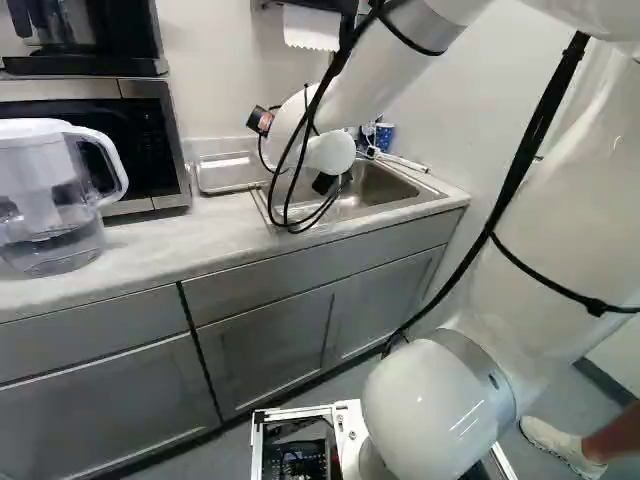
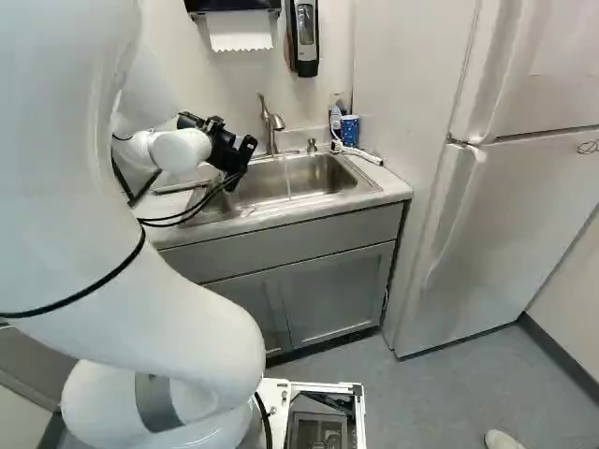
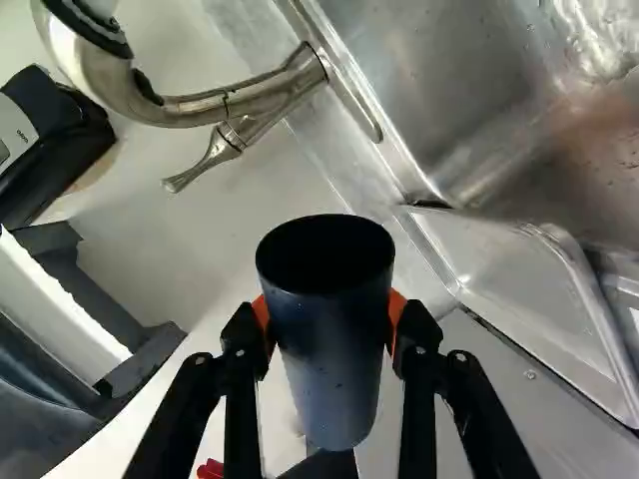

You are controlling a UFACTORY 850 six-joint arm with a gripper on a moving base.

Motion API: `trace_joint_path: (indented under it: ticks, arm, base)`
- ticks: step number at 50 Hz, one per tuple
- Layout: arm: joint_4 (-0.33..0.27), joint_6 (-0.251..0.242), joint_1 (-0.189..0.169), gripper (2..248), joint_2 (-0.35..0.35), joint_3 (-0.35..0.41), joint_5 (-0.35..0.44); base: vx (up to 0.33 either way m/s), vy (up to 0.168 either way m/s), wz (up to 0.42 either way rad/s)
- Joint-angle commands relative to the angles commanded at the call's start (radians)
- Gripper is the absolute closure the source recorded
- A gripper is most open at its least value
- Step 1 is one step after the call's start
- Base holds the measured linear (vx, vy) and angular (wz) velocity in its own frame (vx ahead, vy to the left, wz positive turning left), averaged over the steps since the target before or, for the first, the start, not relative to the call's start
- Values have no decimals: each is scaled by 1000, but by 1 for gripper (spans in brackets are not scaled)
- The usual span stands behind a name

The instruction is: Rinse the cup and place it in the tray

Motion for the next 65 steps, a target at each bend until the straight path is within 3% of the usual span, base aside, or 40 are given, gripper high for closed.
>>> trace_joint_path:
  ticks: [9, 15, 65]
  arm:
    - [0, -2, 0, 125, 0, 0, 0]
    - [0, -40, 0, 125, 0, 0, 0]
    - [0, -557, 0, 125, 0, 0, 0]
  base:
    - [0, 0, 0]
    - [0, 0, 0]
    - [0, 0, 0]
